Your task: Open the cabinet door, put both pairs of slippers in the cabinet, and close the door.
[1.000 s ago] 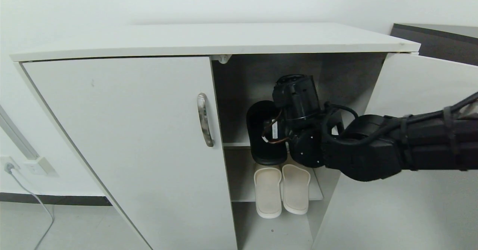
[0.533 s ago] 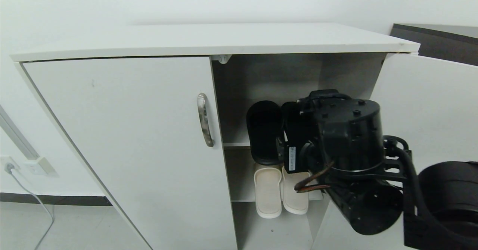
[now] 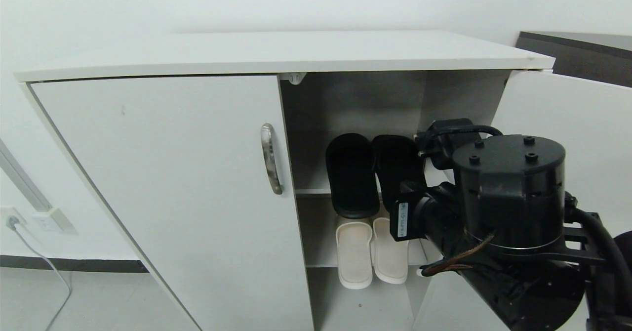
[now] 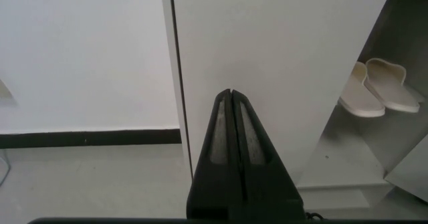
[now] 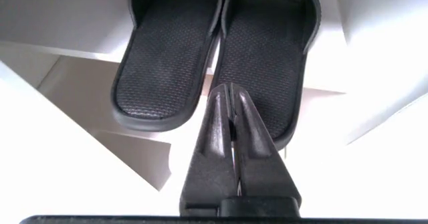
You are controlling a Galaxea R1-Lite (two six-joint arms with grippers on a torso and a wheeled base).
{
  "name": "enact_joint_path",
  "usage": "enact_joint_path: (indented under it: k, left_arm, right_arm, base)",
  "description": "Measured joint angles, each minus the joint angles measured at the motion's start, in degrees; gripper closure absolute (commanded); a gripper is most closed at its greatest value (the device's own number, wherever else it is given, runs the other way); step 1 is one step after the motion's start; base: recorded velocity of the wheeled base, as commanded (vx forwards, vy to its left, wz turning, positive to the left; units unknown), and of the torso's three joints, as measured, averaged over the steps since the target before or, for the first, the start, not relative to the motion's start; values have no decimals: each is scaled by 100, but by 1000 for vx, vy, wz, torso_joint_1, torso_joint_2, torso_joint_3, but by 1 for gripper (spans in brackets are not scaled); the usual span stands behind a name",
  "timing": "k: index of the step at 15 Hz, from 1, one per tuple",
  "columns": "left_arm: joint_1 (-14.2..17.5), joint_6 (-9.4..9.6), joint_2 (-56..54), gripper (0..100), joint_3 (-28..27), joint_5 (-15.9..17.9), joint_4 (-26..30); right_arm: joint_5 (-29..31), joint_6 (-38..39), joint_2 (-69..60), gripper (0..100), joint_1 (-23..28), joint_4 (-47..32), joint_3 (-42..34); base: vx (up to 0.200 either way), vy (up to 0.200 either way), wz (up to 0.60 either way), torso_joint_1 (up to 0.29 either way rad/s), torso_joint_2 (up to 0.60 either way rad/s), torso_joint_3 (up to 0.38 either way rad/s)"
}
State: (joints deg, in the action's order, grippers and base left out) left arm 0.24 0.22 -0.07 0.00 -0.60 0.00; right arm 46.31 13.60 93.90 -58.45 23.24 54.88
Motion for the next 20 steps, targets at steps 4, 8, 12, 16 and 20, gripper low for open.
enact_joint_path:
  k: [4,8,12,16,20]
  left_arm:
    - [0,-1,0,100,0,2,0]
    - [-2,-4,0,100,0,0,0]
    - [0,-4,0,100,0,2,2]
    - [-2,-4,0,100,0,2,0]
    - [-2,-4,0,100,0,2,0]
  right_arm:
    - [5,0,20,100,-12,-2,-32]
    - [0,0,50,100,-20,5,-74]
    - [0,0,88,100,-17,2,-91]
    - [0,-4,107,100,-12,-11,-133]
    - [-37,-4,129,100,-12,-2,-177]
  base:
    - [-200,0,0,-1,2,2]
    - [-200,0,0,1,2,5]
    - [-200,0,0,2,5,2]
    - [-200,0,0,1,2,6]
    - [-200,0,0,1,2,-1]
